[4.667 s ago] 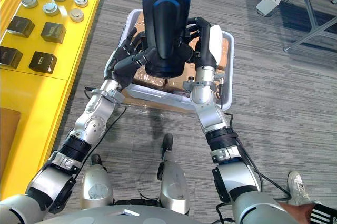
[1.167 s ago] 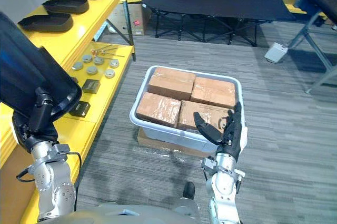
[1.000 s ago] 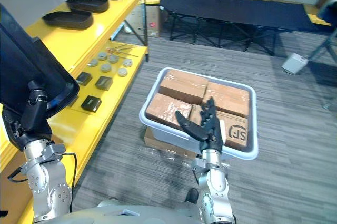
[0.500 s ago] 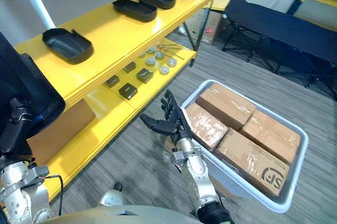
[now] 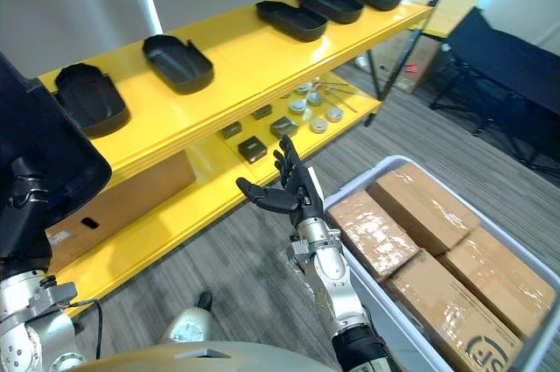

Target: Walk over and take three plastic housings, then place them on the shelf

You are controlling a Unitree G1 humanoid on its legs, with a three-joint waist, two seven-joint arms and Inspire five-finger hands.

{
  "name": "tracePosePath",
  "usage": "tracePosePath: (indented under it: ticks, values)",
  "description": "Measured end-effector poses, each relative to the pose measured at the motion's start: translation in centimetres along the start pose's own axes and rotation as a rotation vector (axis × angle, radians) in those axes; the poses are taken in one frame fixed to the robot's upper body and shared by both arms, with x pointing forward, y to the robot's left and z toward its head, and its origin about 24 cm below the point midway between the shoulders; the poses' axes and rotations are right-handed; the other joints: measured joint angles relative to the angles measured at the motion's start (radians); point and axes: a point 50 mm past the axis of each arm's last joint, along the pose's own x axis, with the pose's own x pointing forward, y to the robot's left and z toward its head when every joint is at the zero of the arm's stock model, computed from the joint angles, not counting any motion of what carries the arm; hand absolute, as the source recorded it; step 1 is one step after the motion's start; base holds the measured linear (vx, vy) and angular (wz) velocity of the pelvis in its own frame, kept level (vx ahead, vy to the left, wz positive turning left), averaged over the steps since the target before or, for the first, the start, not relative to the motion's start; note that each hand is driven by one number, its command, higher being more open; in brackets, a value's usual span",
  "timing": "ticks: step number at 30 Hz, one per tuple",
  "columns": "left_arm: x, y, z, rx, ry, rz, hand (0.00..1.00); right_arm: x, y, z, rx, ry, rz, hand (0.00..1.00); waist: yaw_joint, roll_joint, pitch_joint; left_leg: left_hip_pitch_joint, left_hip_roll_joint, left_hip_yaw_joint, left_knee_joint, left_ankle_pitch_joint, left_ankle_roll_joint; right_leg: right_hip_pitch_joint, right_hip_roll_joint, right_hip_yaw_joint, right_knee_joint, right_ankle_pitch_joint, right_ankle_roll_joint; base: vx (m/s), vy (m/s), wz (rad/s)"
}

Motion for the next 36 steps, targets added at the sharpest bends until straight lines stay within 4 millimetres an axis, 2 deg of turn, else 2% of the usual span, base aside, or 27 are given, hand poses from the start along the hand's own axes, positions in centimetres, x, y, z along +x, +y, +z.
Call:
tracePosePath:
  ticks: [2, 4, 7, 10, 12, 15, 17, 19, 20, 21, 22, 23, 24, 25, 26, 27, 28, 29, 30, 32, 34, 36]
  values:
    - [0.1, -0.9, -0.2, -0.018, 0.014, -0.090, 0.00, -0.4, -0.3, 0.5, -0.002, -0.026, -0.029, 1.00, -0.023, -0.004, 0.000, -0.018, -0.039, -0.085, -0.028, 0.038, -0.009, -0.050, -0.005, 0.122, 0.124, -0.121, -0.033, 0.00, -0.040, 1.20]
    - [0.2, -1.6, -0.4, -0.030, 0.021, -0.162, 0.00, -0.7, -0.6, 1.0, -0.001, -0.055, -0.050, 1.00, -0.025, -0.011, 0.002, -0.023, -0.060, -0.123, -0.049, 0.061, -0.012, -0.065, -0.015, 0.159, 0.186, -0.166, -0.067, 0.02, -0.064, 0.89]
    - [0.5, -2.9, -0.7, -0.055, 0.023, -0.243, 0.00, -0.3, -1.4, 1.9, -0.013, -0.105, -0.075, 1.00, -0.024, -0.016, 0.011, -0.025, -0.068, -0.083, -0.098, 0.119, -0.002, -0.073, -0.025, 0.159, 0.224, -0.174, -0.062, 0.02, -0.029, 0.61]
    - [0.6, -2.9, -0.6, -0.058, 0.019, -0.222, 0.00, 1.0, -1.1, 3.4, -0.020, -0.186, -0.048, 1.00, -0.021, -0.015, 0.039, -0.017, -0.056, -0.045, -0.106, 0.124, -0.001, -0.086, -0.023, 0.174, 0.220, -0.181, -0.049, -0.08, -0.016, -0.21]
    - [0.7, -2.9, -0.6, -0.061, 0.014, -0.212, 0.00, 1.7, -0.9, 4.5, -0.025, -0.246, -0.035, 1.00, -0.027, -0.012, 0.073, -0.017, -0.053, -0.031, -0.103, 0.125, 0.001, -0.091, -0.024, 0.187, 0.210, -0.179, -0.021, -0.13, -0.001, -0.24]
    - [0.7, -2.9, -0.6, -0.062, 0.007, -0.212, 0.00, 1.9, -0.9, 4.9, -0.016, -0.272, -0.035, 1.00, -0.028, -0.015, 0.100, -0.024, -0.054, -0.022, -0.084, 0.112, 0.008, -0.092, -0.027, 0.190, 0.209, -0.180, -0.020, -0.11, 0.027, -0.09]
    - [1.1, -3.1, -0.3, -0.070, -0.026, -0.209, 0.00, 2.3, -0.7, 5.5, 0.022, -0.297, -0.026, 1.00, -0.014, -0.023, 0.139, -0.062, -0.063, -0.013, 0.034, 0.050, 0.009, -0.087, -0.037, 0.195, 0.227, -0.184, -0.023, -0.05, 0.054, -0.13]
    - [1.5, -3.2, -0.1, -0.079, -0.051, -0.191, 0.00, 2.9, -0.2, 6.3, 0.036, -0.334, -0.006, 1.00, -0.008, -0.020, 0.173, -0.118, -0.076, -0.011, 0.234, -0.051, 0.015, -0.069, -0.052, 0.198, 0.277, -0.207, -0.013, -0.04, 0.113, -0.08]
    - [1.6, -3.1, -0.1, -0.073, -0.055, -0.184, 0.00, 3.0, -0.1, 6.6, 0.037, -0.348, -0.004, 1.00, -0.008, -0.018, 0.175, -0.144, -0.083, -0.002, 0.339, -0.108, 0.027, -0.053, -0.062, 0.198, 0.300, -0.218, -0.014, -0.01, 0.131, 0.00]
    - [1.6, -3.0, 0.0, -0.068, -0.057, -0.181, 0.00, 3.0, 0.0, 6.7, 0.041, -0.354, -0.007, 1.00, -0.006, -0.019, 0.176, -0.148, -0.086, 0.007, 0.378, -0.135, 0.036, -0.039, -0.066, 0.198, 0.299, -0.219, -0.014, 0.03, 0.166, -0.05]
    - [1.6, -2.8, 0.1, -0.060, -0.062, -0.176, 0.00, 3.0, 0.0, 6.9, 0.037, -0.368, -0.012, 1.00, 0.003, -0.023, 0.176, -0.149, -0.097, 0.022, 0.428, -0.184, 0.056, -0.011, -0.077, 0.200, 0.287, -0.213, -0.014, 0.07, 0.189, -0.09]
    - [1.8, -2.7, 0.3, -0.054, -0.073, -0.170, 0.00, 2.8, -0.1, 7.3, 0.037, -0.395, -0.016, 1.00, 0.006, -0.022, 0.173, -0.155, -0.101, 0.035, 0.457, -0.220, 0.058, 0.000, -0.078, 0.208, 0.285, -0.172, -0.029, 0.08, 0.206, -0.11]
    - [1.9, -2.6, 0.3, -0.051, -0.079, -0.167, 0.00, 2.8, -0.1, 7.4, 0.037, -0.410, -0.015, 1.00, 0.008, -0.019, 0.171, -0.158, -0.101, 0.037, 0.457, -0.225, 0.066, -0.012, -0.080, 0.213, 0.296, -0.142, -0.057, 0.09, 0.317, -0.03]
    - [2.2, -2.4, 0.6, -0.041, -0.097, -0.156, 0.00, 2.8, 0.1, 7.7, 0.043, -0.429, -0.009, 1.00, 0.008, -0.019, 0.169, -0.156, -0.102, 0.046, 0.434, -0.220, 0.081, -0.051, -0.092, 0.222, 0.340, -0.074, -0.102, 0.09, 0.359, -0.01]
    - [2.5, -2.2, 0.8, -0.023, -0.112, -0.147, 0.00, 2.8, 0.5, 7.8, 0.059, -0.442, 0.001, 1.00, 0.008, -0.023, 0.169, -0.138, -0.109, 0.055, 0.401, -0.213, 0.093, -0.105, -0.116, 0.249, 0.431, -0.017, -0.130, 0.09, 0.360, 0.04]
    - [2.6, -2.2, 0.9, -0.008, -0.116, -0.145, 0.00, 2.8, 0.7, 7.8, 0.068, -0.444, 0.007, 1.00, 0.006, -0.024, 0.168, -0.122, -0.116, 0.054, 0.381, -0.206, 0.105, -0.133, -0.122, 0.271, 0.493, 0.005, -0.116, 0.09, 0.197, 0.11]
    - [2.8, -2.1, 1.0, 0.013, -0.117, -0.145, 0.00, 2.8, 1.0, 7.7, 0.076, -0.444, 0.021, 1.00, 0.003, -0.022, 0.170, -0.077, -0.126, 0.032, 0.327, -0.191, 0.129, -0.172, -0.115, 0.296, 0.595, -0.028, -0.114, 0.13, 0.095, 0.17]
    - [2.8, -2.1, 1.0, 0.014, -0.117, -0.143, 0.00, 2.9, 1.1, 7.8, 0.069, -0.449, 0.040, 1.00, 0.003, -0.022, 0.169, -0.037, -0.131, 0.030, 0.283, -0.175, 0.152, -0.181, -0.095, 0.291, 0.631, -0.102, -0.122, 0.21, 0.104, 0.15]
    - [2.7, -2.0, 1.0, 0.010, -0.116, -0.132, 0.00, 3.1, 1.2, 8.2, 0.052, -0.461, 0.070, 1.00, 0.004, -0.003, 0.161, 0.015, -0.131, 0.024, 0.219, -0.156, 0.167, -0.196, -0.048, 0.249, 0.621, -0.186, -0.126, 0.21, 0.095, 0.08]
    - [2.8, -2.1, 1.0, 0.002, -0.120, -0.125, 0.00, 3.4, 1.3, 8.7, 0.039, -0.480, 0.088, 1.00, 0.001, 0.004, 0.148, 0.039, -0.131, 0.020, 0.178, -0.142, 0.169, -0.217, -0.012, 0.215, 0.551, -0.215, -0.138, 0.14, 0.070, 0.11]
    - [3.2, -2.5, 0.8, -0.017, -0.131, -0.133, 0.00, 4.1, 1.4, 10.1, 0.019, -0.530, 0.097, 1.00, -0.018, 0.004, 0.136, 0.052, -0.136, -0.011, 0.130, -0.125, 0.164, -0.272, 0.042, 0.223, 0.412, -0.214, -0.142, 0.16, 0.001, 0.52]
    - [3.8, -3.2, -0.2, -0.042, -0.110, -0.152, 0.00, 4.4, 0.7, 11.2, -0.007, -0.577, 0.072, 1.00, -0.052, 0.003, 0.135, 0.073, -0.148, -0.097, 0.090, -0.111, 0.155, -0.336, 0.075, 0.339, 0.347, -0.203, -0.129, 0.20, -0.111, 1.05]
